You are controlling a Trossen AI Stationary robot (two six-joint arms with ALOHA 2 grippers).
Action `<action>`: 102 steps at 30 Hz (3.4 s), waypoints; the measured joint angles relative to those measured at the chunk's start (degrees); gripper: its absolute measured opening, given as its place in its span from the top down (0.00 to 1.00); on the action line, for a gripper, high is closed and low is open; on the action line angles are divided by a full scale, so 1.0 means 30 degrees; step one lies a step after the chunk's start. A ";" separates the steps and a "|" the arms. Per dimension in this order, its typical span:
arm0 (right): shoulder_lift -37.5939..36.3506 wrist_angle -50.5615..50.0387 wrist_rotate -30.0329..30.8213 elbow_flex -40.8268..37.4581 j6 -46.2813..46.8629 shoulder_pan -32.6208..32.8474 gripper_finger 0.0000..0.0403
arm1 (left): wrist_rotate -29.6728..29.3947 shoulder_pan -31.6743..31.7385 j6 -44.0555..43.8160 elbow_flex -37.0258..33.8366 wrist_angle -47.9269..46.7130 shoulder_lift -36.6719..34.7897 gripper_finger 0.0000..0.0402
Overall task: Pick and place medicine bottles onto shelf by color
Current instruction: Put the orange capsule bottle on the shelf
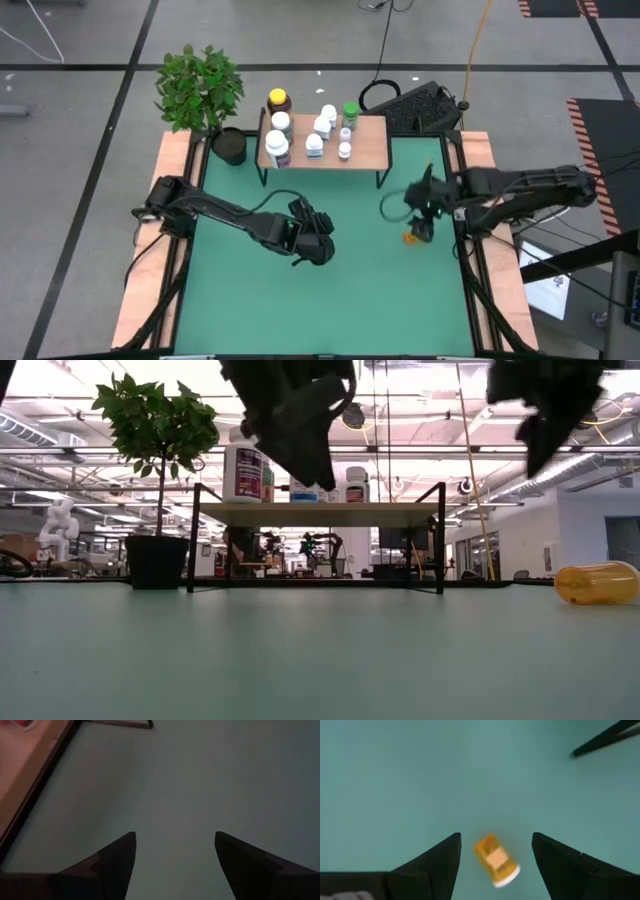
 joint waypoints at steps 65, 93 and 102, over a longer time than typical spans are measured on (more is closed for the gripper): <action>0.4138 2.5076 -0.9974 -0.9804 0.8395 0.1520 0.54 | 0.1726 -0.1239 0.7084 0.0016 0.4794 0.1690 0.32; 0.6586 3.0009 -1.1759 -0.9446 0.0630 0.1501 0.54 | 0.9267 -0.0887 1.3226 0.0031 1.3855 0.3512 0.20; 0.6820 3.0980 -1.2036 -0.9454 0.0664 0.1490 0.54 | 0.9267 -0.0510 1.2241 0.0031 1.3618 0.3512 0.38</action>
